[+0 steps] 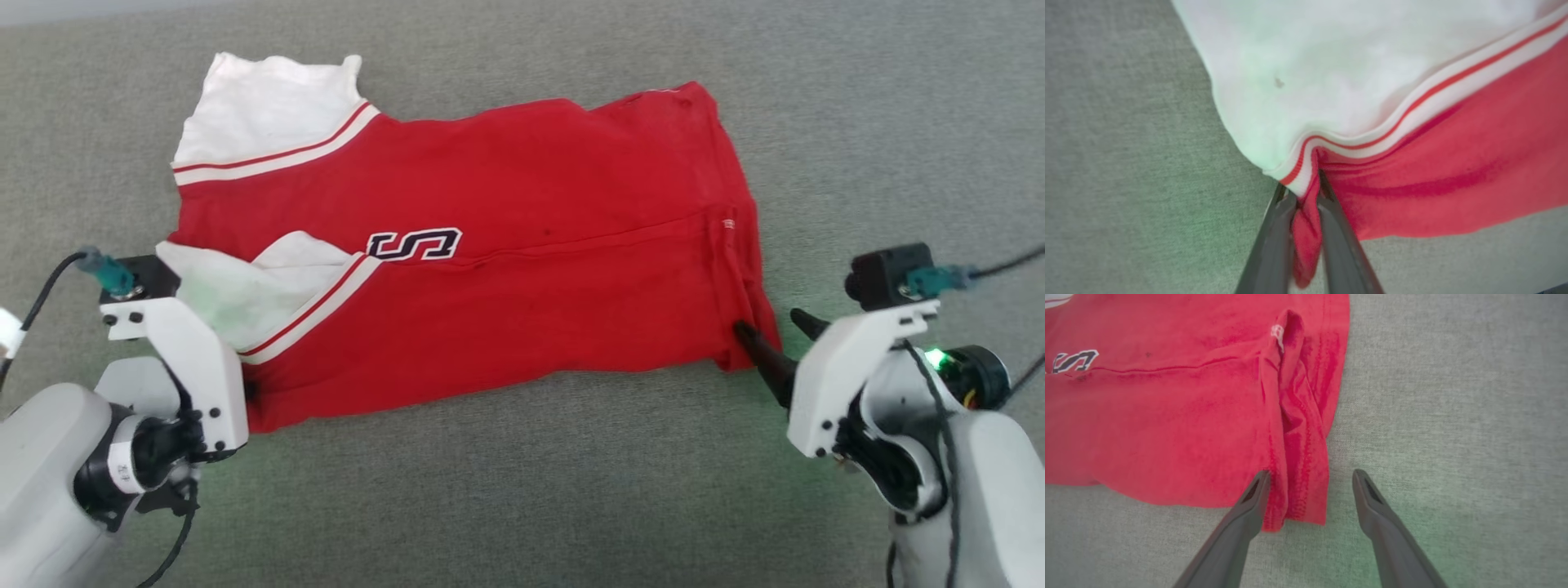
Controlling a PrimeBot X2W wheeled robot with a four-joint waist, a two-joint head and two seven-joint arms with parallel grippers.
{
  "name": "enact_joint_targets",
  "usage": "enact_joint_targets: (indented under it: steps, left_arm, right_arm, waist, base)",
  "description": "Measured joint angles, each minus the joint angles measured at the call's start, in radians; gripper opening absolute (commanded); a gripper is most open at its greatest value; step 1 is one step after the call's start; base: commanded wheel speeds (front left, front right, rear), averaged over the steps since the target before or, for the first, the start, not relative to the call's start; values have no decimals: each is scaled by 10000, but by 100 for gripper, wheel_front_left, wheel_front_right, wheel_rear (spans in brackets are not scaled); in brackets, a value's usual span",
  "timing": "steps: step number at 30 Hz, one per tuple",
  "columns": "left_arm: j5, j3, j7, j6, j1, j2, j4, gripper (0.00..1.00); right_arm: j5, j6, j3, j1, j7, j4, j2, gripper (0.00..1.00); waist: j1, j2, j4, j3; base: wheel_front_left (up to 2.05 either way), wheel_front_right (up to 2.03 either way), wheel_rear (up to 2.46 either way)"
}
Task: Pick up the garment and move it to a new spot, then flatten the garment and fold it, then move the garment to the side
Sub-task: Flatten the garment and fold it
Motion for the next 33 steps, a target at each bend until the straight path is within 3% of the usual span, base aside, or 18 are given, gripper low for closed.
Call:
enact_joint_targets:
  steps: [9,10,11,12,13,21,33]
  left_arm:
    - [301,-198,96,0,-492,-336,-98,0]
    - [311,-207,96,0,-550,-389,-71,0]
    - [330,-219,96,-2,-577,-430,-59,0]
    - [341,-226,82,-10,-597,-464,-42,0]
    - [351,-238,69,-35,-616,-487,-21,0]
    - [249,-107,23,-12,-638,-453,-167,0]
    - [-102,134,1114,1672,147,991,-3135,0]
  right_arm:
    - [-1009,4,21,-1305,1724,1436,307,100]
    - [-1095,4,153,-1457,1910,1603,274,85]
    - [-1106,4,268,-1584,2054,1745,211,85]
    - [-1093,2,403,-1685,2184,1841,127,19]
    - [-993,0,523,-1757,2324,1883,54,0]
    - [-61,2,853,-1778,2777,1461,-644,0]
    - [972,2,483,-873,4242,-813,-1624,0]
  waist:
    - [0,0,425,304]
    - [1,0,472,331]
    - [1,0,510,352]
    - [0,0,549,371]
    - [0,0,593,388]
    - [0,0,804,305]
    - [0,0,1047,-27]
  base:
    - [0,0,0]
    - [0,0,0]
    - [0,0,0]
    - [0,0,0]
    - [0,0,0]
    - [0,0,0]
    - [0,0,0]
